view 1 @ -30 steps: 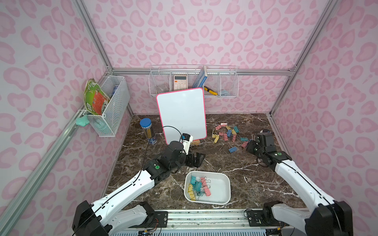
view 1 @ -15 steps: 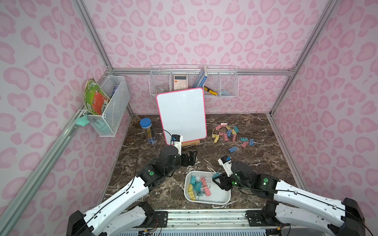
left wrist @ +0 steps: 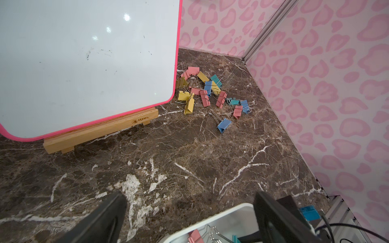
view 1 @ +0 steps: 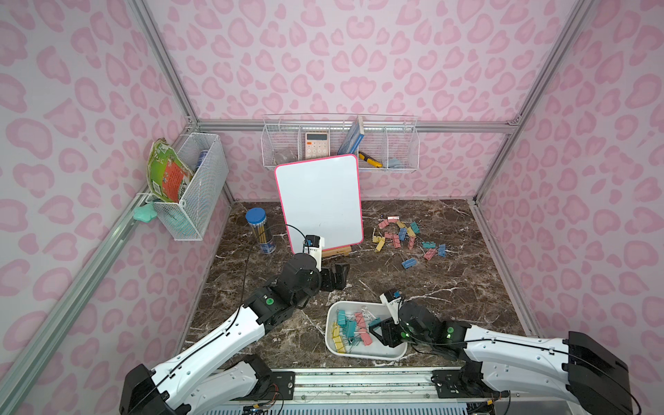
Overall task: Put the binder clips in the storage box
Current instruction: Place the binder clip in the storage box.
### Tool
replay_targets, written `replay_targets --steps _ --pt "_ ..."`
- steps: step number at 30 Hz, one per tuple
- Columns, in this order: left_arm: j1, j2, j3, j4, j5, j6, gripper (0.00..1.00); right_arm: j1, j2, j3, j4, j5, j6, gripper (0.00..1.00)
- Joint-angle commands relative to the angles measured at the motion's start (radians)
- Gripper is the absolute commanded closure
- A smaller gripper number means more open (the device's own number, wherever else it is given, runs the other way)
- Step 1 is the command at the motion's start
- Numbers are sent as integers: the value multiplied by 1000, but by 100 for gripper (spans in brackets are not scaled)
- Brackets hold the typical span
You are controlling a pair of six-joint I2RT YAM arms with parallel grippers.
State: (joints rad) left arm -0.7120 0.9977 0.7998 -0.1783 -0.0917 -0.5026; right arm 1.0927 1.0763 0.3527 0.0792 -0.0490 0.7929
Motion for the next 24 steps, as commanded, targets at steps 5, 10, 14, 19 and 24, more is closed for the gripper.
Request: replay_targets --steps 5,10,14,19,24 --pt "0 2 7 14 9 -16 1 5 83 61 15 -4 -9 45" --pt "0 -7 3 6 6 -15 1 6 76 87 3 -17 -15 27" --pt "0 -19 -5 3 -2 -14 1 3 2 122 -36 17 -33 27" --pt "0 -21 -7 12 14 -3 1 -93 -135 221 -148 213 -86 28" --pt "0 23 19 34 102 32 1 -507 -120 335 -282 300 -90 30"
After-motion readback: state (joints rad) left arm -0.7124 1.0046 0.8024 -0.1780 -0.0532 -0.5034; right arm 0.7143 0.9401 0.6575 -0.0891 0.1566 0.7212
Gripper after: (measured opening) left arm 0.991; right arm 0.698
